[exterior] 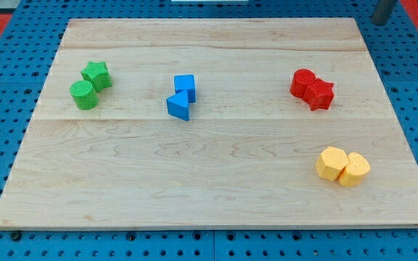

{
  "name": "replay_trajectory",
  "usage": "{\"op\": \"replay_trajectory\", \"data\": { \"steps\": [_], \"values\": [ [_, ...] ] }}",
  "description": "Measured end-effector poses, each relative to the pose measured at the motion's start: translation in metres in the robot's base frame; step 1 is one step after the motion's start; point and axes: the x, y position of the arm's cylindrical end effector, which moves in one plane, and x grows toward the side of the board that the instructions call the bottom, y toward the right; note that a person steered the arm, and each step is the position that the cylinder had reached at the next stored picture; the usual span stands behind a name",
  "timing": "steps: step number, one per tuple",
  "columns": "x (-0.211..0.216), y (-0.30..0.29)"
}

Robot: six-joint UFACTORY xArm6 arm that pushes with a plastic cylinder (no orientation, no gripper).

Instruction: Move your arm to the bottom right

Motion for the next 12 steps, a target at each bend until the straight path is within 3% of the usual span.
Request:
{"op": "replay_trajectory", "data": {
  "steps": [9, 10, 11, 12],
  "values": [
    [-0.002, 0.009],
    [0.017, -0.012],
    [0.060, -0.055],
    [0.121, -0.047]
  ]
}}
